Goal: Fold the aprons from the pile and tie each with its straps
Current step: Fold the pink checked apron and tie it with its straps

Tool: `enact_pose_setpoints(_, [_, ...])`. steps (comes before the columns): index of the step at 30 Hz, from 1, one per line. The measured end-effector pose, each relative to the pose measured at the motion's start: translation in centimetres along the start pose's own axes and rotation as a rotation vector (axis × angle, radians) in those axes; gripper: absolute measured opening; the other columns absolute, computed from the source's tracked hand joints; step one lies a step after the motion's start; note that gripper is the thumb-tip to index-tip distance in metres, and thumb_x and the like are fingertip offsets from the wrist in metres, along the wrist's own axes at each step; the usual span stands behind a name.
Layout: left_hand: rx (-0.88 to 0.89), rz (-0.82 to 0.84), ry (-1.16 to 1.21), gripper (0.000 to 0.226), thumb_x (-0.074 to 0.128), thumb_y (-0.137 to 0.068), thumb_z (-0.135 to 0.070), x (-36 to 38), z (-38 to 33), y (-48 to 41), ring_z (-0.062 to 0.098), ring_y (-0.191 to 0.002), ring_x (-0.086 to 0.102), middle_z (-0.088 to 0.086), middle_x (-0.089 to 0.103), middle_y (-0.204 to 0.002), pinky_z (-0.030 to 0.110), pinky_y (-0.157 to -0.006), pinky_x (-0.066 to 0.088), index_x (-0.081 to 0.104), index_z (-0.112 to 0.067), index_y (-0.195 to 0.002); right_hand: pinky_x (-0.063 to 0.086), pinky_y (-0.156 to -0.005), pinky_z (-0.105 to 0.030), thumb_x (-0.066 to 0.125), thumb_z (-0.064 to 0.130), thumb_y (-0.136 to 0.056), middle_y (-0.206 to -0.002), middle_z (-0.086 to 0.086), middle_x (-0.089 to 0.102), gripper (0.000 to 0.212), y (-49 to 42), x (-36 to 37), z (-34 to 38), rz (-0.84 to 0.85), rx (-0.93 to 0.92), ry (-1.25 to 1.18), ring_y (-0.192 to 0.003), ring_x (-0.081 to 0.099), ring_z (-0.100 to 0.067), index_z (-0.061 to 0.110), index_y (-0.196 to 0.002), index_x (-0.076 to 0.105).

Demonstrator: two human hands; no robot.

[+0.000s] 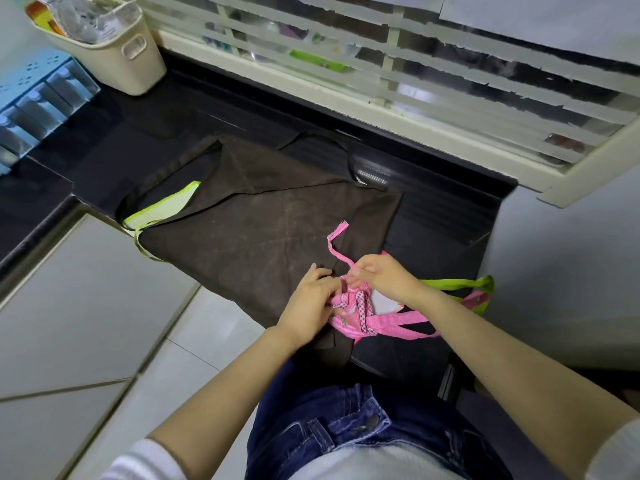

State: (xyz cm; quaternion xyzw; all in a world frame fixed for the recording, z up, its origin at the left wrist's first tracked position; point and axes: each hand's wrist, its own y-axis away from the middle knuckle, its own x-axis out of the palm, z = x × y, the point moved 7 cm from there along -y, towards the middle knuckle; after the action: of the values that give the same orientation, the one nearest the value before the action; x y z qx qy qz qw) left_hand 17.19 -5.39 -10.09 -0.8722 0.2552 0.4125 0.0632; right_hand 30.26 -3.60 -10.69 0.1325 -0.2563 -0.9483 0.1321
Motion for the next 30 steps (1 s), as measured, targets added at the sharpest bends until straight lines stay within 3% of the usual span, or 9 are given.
enact_pose_setpoints(2, [0.045, -0.068, -0.134, 0.036, 0.064, -0.065, 0.004, -0.4, -0.5, 0.3, 0.013, -0.096, 0.041, -0.005, 0.052, -0.073, 0.016, -0.082, 0.021, 0.039, -0.022, -0.066, 0.046, -0.062, -0.008, 0.055, 0.004, -0.093, -0.077, -0.003, 0.066, 0.011, 0.2, 0.6, 0.1, 0.037, -0.02, 0.041, -0.064, 0.064, 0.003, -0.004, -0.093, 0.062])
enact_pose_setpoints(4, [0.099, -0.112, -0.215, 0.036, 0.057, -0.064, 0.001, -0.6, -1.1, 0.6, 0.012, -0.077, 0.034, -0.01, 0.039, -0.063, 0.021, -0.065, 0.016, 0.033, -0.025, -0.065, 0.047, -0.068, -0.015, 0.058, 0.009, -0.092, -0.073, -0.002, 0.065, 0.009, 0.2, 1.1, 0.0, 0.051, -0.032, 0.11, -0.066, 0.062, -0.002, 0.003, -0.086, 0.063])
enact_pose_setpoints(9, [0.031, -0.043, -0.14, 0.017, 0.04, -0.075, -0.007, 0.7, -0.3, 1.3, 0.018, -0.068, 0.038, -0.004, 0.031, -0.071, 0.023, -0.059, 0.023, 0.035, -0.02, -0.066, 0.048, -0.082, -0.027, 0.053, 0.014, -0.096, -0.087, -0.004, 0.068, 0.018, 0.1, 1.4, -1.1, 0.039, 0.002, 0.187, -0.087, 0.063, -0.015, 0.015, -0.078, 0.055])
enact_pose_setpoints(13, [-0.103, 0.022, 0.147, 0.041, 0.052, -0.077, 0.003, 0.6, 0.3, 1.3, 0.0, -0.081, 0.039, -0.005, 0.037, -0.076, 0.016, -0.065, 0.03, 0.032, -0.031, -0.067, 0.05, -0.093, -0.037, 0.051, 0.014, -0.097, -0.102, -0.016, 0.069, 0.018, 0.1, 1.4, -1.3, 0.038, 0.01, 0.189, -0.101, 0.064, -0.025, 0.015, -0.079, 0.053])
enact_pose_setpoints(16, [-0.213, 0.086, 0.255, 0.023, 0.064, -0.079, -0.012, 0.8, 0.5, 1.5, -0.009, -0.091, 0.033, -0.002, 0.05, -0.09, 0.002, -0.077, 0.03, 0.049, -0.029, -0.084, 0.049, -0.088, -0.04, 0.051, 0.014, -0.096, -0.094, -0.012, 0.068, 0.016, 0.0, 1.5, -1.4, 0.036, -0.007, 0.216, -0.09, 0.064, -0.022, 0.013, -0.08, 0.056])
enact_pose_setpoints(19, [-0.242, 0.066, 0.261, 0.027, 0.073, -0.08, -0.027, 1.1, 0.5, 1.4, 0.004, -0.095, 0.031, -0.008, 0.055, -0.093, -0.001, -0.083, 0.025, 0.064, -0.023, -0.105, 0.046, -0.08, -0.027, 0.052, 0.013, -0.096, -0.091, -0.013, 0.065, 0.015, 0.5, 1.8, -0.7, 0.036, -0.035, 0.192, -0.087, 0.058, -0.016, 0.012, -0.082, 0.056])
enact_pose_setpoints(23, [-0.283, 0.015, 0.251, 0.017, 0.074, -0.079, -0.027, 1.3, 0.6, 1.0, 0.015, -0.093, 0.03, 0.007, 0.058, -0.087, 0.006, -0.077, 0.025, 0.064, -0.018, -0.089, 0.048, -0.089, -0.032, 0.054, 0.014, -0.095, -0.097, -0.013, 0.069, 0.013, 0.7, 1.8, -0.2, 0.053, -0.058, 0.156, -0.094, 0.064, -0.022, 0.013, -0.084, 0.06])
enact_pose_setpoints(27, [-0.299, 0.009, 0.224, 0.026, 0.073, -0.08, -0.027, 1.7, 0.7, 1.0, 0.015, -0.091, 0.03, 0.011, 0.056, -0.091, 0.006, -0.076, 0.027, 0.065, -0.01, -0.098, 0.047, -0.078, -0.018, 0.058, 0.011, -0.092, -0.083, 0.003, 0.067, 0.016, 1.2, 2.1, 0.5, 0.054, -0.118, 0.188, -0.085, 0.062, -0.01, 0.019, -0.079, 0.061])
enact_pose_setpoints(30, [-0.256, 0.008, 0.247, 0.038, 0.077, -0.076, -0.021, 1.0, 0.7, 1.4, 0.011, -0.095, 0.032, 0.0, 0.048, -0.099, 0.004, -0.08, 0.027, 0.057, -0.013, -0.107, 0.048, -0.077, -0.024, 0.06, 0.01, -0.091, -0.081, 0.003, 0.065, 0.008, 1.1, 2.5, 0.5, 0.023, -0.159, 0.26, -0.081, 0.061, -0.011, 0.015, -0.086, 0.064])
